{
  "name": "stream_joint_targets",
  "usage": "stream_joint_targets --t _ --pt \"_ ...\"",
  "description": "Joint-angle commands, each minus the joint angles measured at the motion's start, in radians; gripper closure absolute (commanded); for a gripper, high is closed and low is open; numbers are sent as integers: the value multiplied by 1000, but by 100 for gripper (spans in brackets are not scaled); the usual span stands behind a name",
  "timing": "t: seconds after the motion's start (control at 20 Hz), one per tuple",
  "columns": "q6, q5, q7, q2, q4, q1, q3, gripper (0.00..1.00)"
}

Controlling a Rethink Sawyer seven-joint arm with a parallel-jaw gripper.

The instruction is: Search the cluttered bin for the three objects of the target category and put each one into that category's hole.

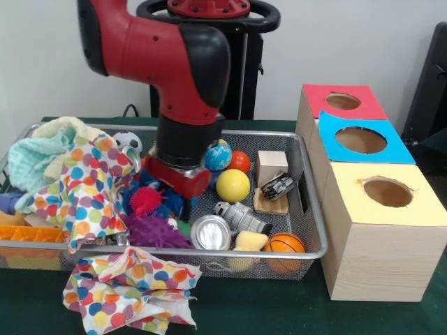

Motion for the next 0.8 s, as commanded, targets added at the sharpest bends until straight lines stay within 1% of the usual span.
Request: stream_joint_targets --t 0.05,0.2,0.25,0.35,0.4,0.45,0.5,0.55,0.65,0.7,0.8 --pt "-38 -163 -143 48 -138 -71 -35 0" --pt "-26 -202 -135 23 -122 -114 -2 0" --pt "-23 -209 -125 23 -122 -115 2 0" --pt "1 -212 -112 12 -108 -134 27 0" --pt "41 -194 -118 -1 -87 -165 67 0" --pt "85 -167 -116 -9 -62 -190 100 0" --pt "201 -75 -87 -17 14 -239 173 0" --pt "257 -29 -63 -36 66 -255 204 0" --pt "337 42 -3 -110 165 -246 228 0" --pt "382 68 18 -160 194 -223 219 0" --pt "466 109 35 -229 221 -197 211 0"
